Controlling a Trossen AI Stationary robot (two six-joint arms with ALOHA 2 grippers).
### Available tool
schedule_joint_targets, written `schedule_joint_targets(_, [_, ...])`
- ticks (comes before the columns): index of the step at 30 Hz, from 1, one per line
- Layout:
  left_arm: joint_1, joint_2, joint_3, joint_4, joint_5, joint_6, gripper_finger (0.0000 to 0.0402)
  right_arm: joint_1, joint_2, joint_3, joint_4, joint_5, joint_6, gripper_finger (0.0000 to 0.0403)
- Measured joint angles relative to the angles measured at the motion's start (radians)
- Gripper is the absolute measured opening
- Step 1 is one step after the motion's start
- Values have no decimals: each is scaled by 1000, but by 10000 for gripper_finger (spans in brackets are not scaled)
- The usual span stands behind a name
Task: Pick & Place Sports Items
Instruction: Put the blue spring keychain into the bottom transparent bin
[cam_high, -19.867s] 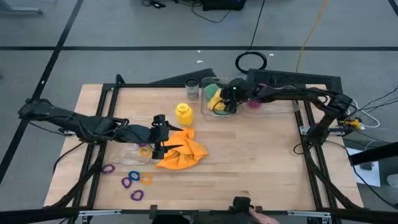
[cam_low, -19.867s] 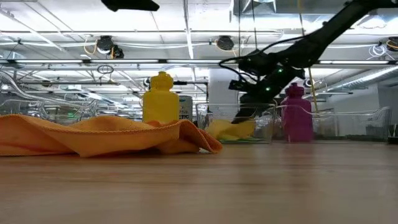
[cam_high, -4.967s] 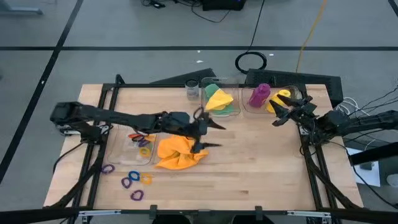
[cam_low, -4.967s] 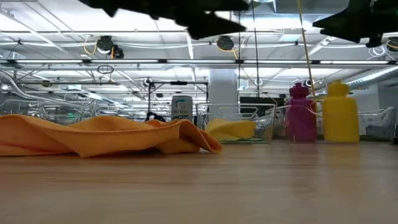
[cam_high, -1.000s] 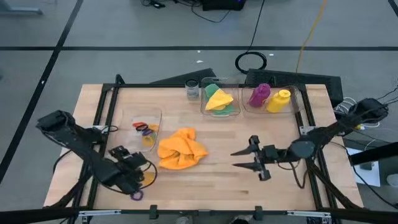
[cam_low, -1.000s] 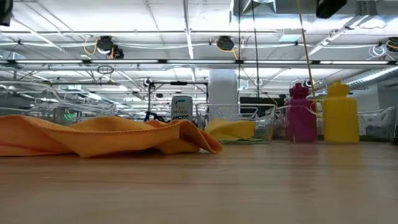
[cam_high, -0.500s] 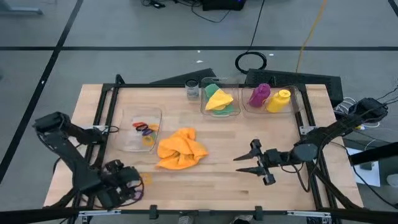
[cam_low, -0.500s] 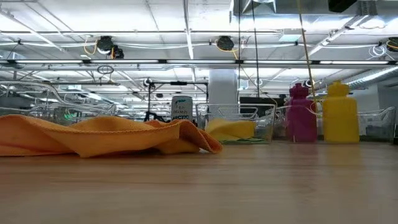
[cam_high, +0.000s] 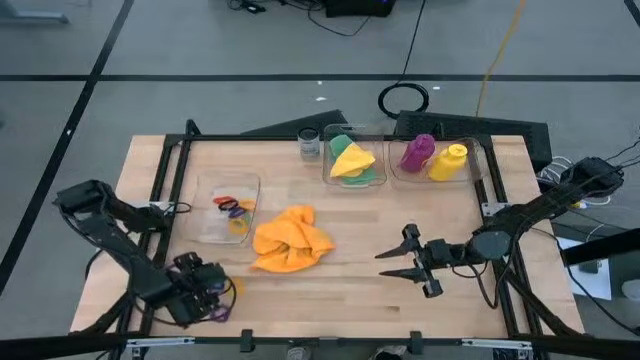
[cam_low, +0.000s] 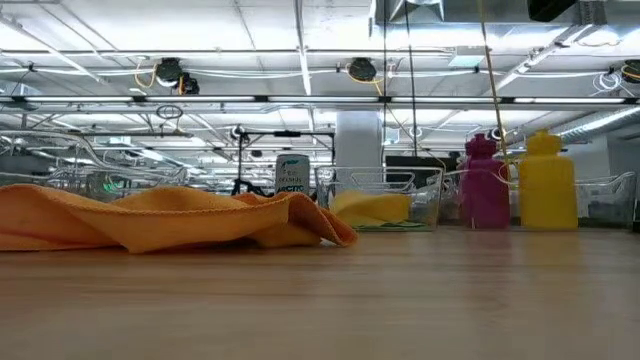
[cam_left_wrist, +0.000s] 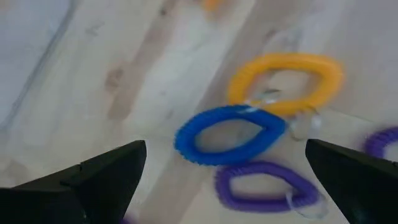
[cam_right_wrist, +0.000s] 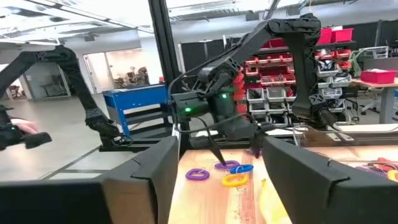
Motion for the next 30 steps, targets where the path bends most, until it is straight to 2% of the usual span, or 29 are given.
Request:
schedule_joint_targets(11, [40, -2, -78, 55, 24, -25, 366, -1, 0, 0, 0, 0, 0, 169])
schedule_joint_targets(15, [58, -2, -86, 63, 47, -24, 340, -1, 0, 0, 0, 0, 0, 169])
schedule_joint_targets(21, [86, -2, -87, 64, 91, -15, 235, -1, 0, 0, 0, 0, 0, 169])
schedule_joint_targets(26, [93, -1, -65, 71, 163, 35, 117, -1, 0, 0, 0, 0, 0, 169])
schedule_joint_targets(30, [78, -10, 25, 38, 152, 101, 22, -1, 0, 0, 0, 0, 0, 169])
